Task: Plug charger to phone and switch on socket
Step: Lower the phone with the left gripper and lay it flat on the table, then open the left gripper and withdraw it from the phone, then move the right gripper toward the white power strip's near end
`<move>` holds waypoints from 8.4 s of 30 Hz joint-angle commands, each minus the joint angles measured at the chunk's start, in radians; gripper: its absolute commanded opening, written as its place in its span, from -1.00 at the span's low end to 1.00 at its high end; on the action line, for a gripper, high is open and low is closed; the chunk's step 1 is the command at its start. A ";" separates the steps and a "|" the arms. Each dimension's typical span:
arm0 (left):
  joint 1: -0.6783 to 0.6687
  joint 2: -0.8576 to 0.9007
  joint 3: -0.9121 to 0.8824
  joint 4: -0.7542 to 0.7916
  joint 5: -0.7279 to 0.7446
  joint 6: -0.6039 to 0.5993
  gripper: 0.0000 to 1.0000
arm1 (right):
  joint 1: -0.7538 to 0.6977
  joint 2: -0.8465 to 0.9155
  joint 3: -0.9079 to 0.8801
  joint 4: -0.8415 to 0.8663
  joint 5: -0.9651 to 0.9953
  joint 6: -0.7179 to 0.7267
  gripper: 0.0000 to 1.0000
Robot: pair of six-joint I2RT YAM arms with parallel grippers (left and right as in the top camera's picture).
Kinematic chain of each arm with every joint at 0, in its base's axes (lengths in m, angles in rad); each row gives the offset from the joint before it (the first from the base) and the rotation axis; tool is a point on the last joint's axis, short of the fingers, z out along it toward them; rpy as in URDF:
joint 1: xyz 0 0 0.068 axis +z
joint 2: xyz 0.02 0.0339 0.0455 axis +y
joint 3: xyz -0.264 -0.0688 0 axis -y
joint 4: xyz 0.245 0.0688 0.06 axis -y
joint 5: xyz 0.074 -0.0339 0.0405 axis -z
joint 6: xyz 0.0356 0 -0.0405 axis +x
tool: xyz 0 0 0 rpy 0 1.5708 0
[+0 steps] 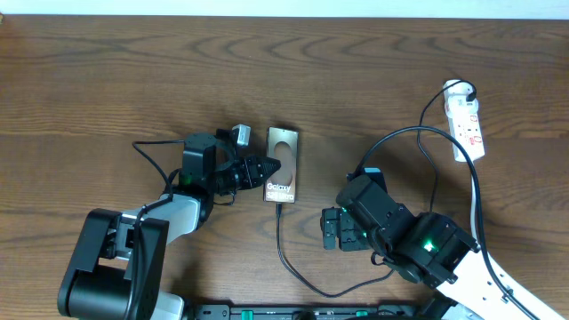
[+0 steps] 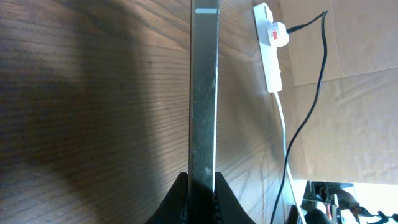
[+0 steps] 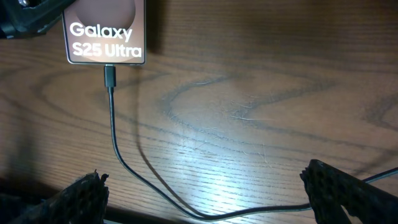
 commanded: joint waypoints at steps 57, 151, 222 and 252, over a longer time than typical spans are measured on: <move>-0.003 0.188 0.062 -0.087 -0.122 0.031 0.14 | -0.003 0.021 0.019 -0.001 0.012 0.019 0.99; -0.047 -0.856 0.126 -0.824 -0.737 0.322 0.82 | -0.003 0.022 0.018 -0.001 0.012 0.019 0.98; -0.047 -0.989 0.124 -0.882 -0.850 0.322 0.82 | -0.721 -0.866 -0.118 0.105 0.052 -0.292 0.98; -0.047 -0.989 0.124 -0.882 -0.850 0.322 0.82 | -0.938 -1.073 -0.944 1.269 -0.279 -0.274 0.98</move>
